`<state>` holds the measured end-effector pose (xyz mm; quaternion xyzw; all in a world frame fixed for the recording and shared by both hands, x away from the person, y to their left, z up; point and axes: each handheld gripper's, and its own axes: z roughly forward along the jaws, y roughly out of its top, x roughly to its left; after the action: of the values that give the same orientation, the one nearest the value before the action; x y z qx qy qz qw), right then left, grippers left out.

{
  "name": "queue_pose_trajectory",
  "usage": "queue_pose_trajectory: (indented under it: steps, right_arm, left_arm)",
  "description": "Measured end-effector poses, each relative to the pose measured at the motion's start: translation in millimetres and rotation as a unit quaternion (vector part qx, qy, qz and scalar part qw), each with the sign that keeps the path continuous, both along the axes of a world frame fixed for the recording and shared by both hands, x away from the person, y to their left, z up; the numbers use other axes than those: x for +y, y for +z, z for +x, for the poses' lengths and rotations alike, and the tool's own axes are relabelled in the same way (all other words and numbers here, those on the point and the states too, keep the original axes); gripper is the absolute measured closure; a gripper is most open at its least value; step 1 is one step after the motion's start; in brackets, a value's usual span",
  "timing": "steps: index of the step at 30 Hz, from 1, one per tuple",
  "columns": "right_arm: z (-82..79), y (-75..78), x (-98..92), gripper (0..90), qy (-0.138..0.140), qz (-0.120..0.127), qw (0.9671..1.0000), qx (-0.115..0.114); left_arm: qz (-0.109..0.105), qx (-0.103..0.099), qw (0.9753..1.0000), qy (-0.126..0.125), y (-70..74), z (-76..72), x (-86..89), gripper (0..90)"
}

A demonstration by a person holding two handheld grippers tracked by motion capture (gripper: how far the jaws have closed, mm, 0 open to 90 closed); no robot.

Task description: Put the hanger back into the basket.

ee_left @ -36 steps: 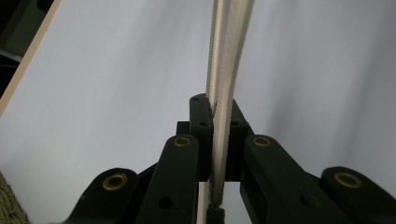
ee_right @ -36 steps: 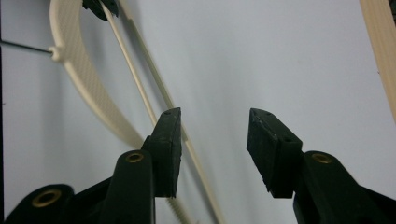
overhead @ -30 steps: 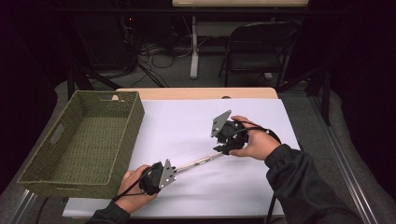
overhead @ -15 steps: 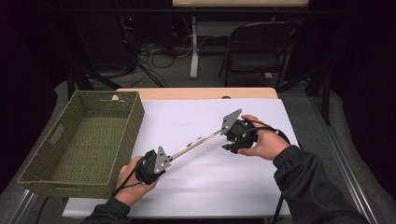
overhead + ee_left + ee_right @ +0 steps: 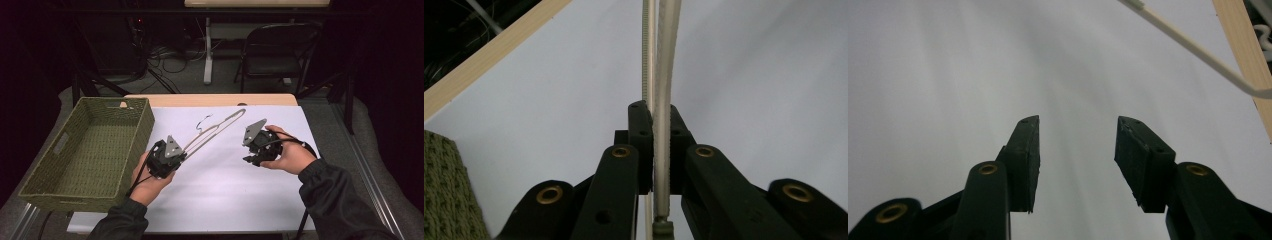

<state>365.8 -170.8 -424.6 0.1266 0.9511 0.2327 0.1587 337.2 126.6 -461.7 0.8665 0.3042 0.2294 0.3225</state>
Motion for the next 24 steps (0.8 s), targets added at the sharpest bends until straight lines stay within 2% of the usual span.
queue_pose_trajectory:
  steps: [2, 6, 11, 15, 19, 24]
  right_arm:
    - [-0.8, -0.9, -2.2, 52.6, 0.001, 0.001, 1.0, -0.002]
    - [-0.1, -2.9, -2.9, 51.3, 0.003, 0.003, 1.0, -0.001]
    - [-0.8, -7.6, -1.5, 49.6, 0.002, -0.001, 1.0, 0.002]
    - [-0.3, -8.7, -0.6, 48.8, -0.002, 0.002, 1.0, 0.0]
    - [0.1, -9.0, 1.9, 48.8, -0.004, 0.005, 1.0, 0.0]
    - [0.5, -9.8, 3.7, 48.8, -0.002, 0.003, 1.0, -0.002]
  left_arm:
    - [-0.001, 0.002, 1.0, 0.007, 7.0, 7.8, -5.5, 87.3]
    - [-0.01, 0.007, 0.9998, 0.016, 12.6, 14.3, -9.2, 87.3]
    - [-0.037, 0.026, 0.9988, 0.017, 23.6, 23.5, -10.1, 87.4]
    - [-0.036, 0.019, 0.9989, 0.021, 34.9, 29.2, -11.3, 87.4]
    - [-0.054, 0.024, 0.9979, 0.027, 47.9, 37.3, -5.8, 87.4]
    - [-0.058, 0.026, 0.9975, 0.031, 58.7, 41.5, 2.7, 87.4]
